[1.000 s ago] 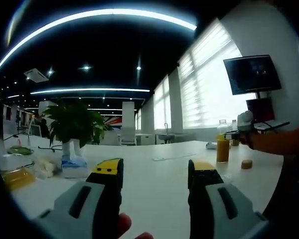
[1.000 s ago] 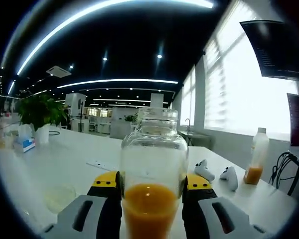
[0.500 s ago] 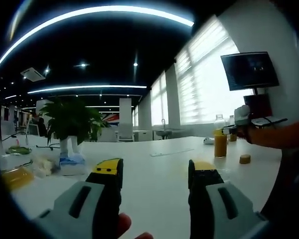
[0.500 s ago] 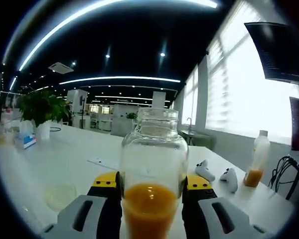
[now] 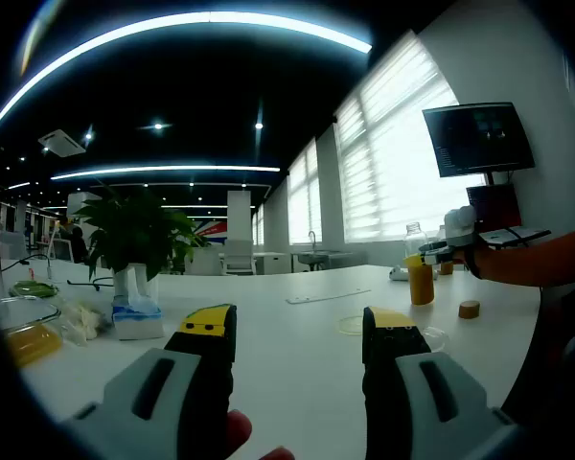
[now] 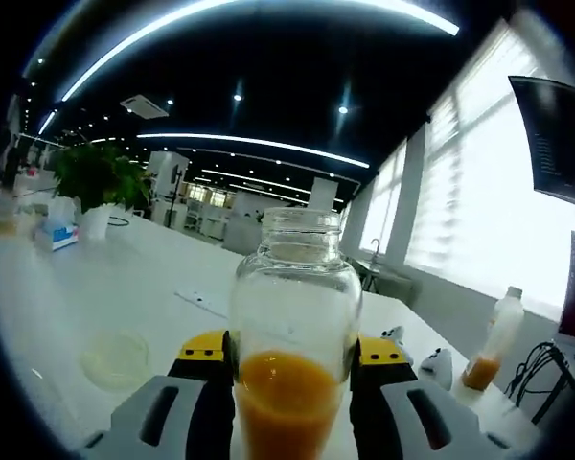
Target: Open the Petri dish lid, place the lid on the table, pour the liquid culture medium into the Petri dish, pick up the Petri dish lid from the table, and close the Petri dish
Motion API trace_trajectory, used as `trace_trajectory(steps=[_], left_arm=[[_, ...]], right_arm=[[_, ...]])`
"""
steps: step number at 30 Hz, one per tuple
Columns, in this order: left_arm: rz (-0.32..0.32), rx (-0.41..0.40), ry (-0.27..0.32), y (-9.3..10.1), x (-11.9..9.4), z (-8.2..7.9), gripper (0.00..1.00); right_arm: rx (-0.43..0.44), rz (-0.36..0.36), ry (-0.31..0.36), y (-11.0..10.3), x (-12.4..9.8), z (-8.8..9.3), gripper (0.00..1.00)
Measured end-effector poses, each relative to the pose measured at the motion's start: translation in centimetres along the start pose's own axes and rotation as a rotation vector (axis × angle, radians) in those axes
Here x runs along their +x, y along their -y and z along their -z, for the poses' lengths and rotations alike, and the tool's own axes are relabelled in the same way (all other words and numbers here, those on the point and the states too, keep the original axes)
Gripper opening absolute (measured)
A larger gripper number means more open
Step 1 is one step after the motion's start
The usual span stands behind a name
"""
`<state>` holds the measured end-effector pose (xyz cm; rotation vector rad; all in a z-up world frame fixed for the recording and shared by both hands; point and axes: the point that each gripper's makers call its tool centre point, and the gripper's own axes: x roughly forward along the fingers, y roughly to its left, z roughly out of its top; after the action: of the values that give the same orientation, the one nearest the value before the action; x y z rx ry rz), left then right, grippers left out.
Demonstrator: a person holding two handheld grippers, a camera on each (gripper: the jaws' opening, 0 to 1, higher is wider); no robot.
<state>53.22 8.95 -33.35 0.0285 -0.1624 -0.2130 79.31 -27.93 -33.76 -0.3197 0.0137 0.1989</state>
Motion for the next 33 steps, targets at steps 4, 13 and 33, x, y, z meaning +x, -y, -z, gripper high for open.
trace_trajectory(steps=[4, 13, 33], left_arm=[[-0.001, -0.005, 0.0, 0.0, 0.0, 0.1, 0.45], [-0.002, -0.017, 0.004, -0.2, -0.3, 0.4, 0.45], [0.03, -0.018, 0.001, 0.1, -0.1, 0.7, 0.46]], right_arm=[[-0.081, -0.005, 0.0, -0.6, 0.1, -0.2, 0.43], [-0.209, -0.008, 0.015, -2.1, 0.2, -0.3, 0.43], [-0.374, -0.024, 0.027, -4.8, 0.5, -0.6, 0.42]])
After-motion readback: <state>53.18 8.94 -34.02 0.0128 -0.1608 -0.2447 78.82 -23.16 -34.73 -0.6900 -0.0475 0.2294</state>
